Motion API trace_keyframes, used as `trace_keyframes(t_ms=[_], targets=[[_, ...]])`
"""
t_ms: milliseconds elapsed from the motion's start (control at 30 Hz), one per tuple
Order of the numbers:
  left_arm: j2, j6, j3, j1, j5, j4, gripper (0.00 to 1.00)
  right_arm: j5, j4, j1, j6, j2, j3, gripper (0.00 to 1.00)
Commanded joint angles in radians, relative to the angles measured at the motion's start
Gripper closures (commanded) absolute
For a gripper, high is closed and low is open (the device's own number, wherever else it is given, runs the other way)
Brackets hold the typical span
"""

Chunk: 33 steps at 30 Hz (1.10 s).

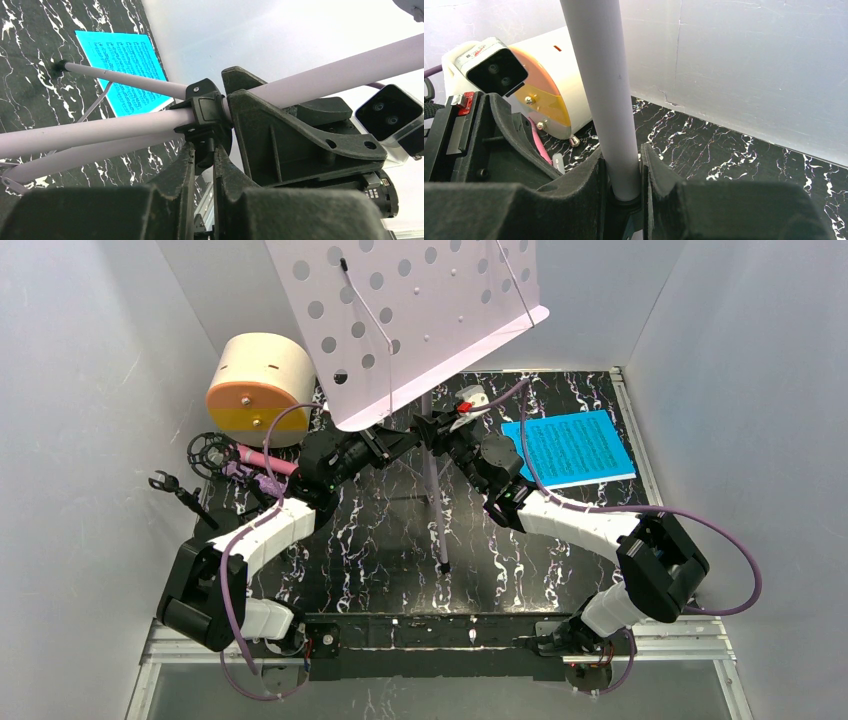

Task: Pack up the instrument practice props
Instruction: Unscrew the knob on the music stand.

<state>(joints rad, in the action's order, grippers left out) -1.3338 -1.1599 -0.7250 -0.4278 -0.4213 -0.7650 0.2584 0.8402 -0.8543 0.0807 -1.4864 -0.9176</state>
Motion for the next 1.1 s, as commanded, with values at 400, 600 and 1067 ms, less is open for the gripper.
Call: trace_keyframes(t_ms=[400, 600, 1067], targets=[[0.04, -0.435, 0.064, -0.012, 0.162, -0.004, 1.0, 0.019, -0.1, -0.009, 0.163, 0.002, 0.051, 0.99], [0.083, -0.585, 0.089, -0.045, 0.282, 0.096, 1.0, 0.049, -0.117, -0.01, 0.206, -0.004, 0.042, 0.99], [0.184, 0.016, 0.046, -0.048, 0.241, 0.177, 0.4, 0.08, -0.167, -0.008, 0.214, 0.0, 0.012, 0.99]])
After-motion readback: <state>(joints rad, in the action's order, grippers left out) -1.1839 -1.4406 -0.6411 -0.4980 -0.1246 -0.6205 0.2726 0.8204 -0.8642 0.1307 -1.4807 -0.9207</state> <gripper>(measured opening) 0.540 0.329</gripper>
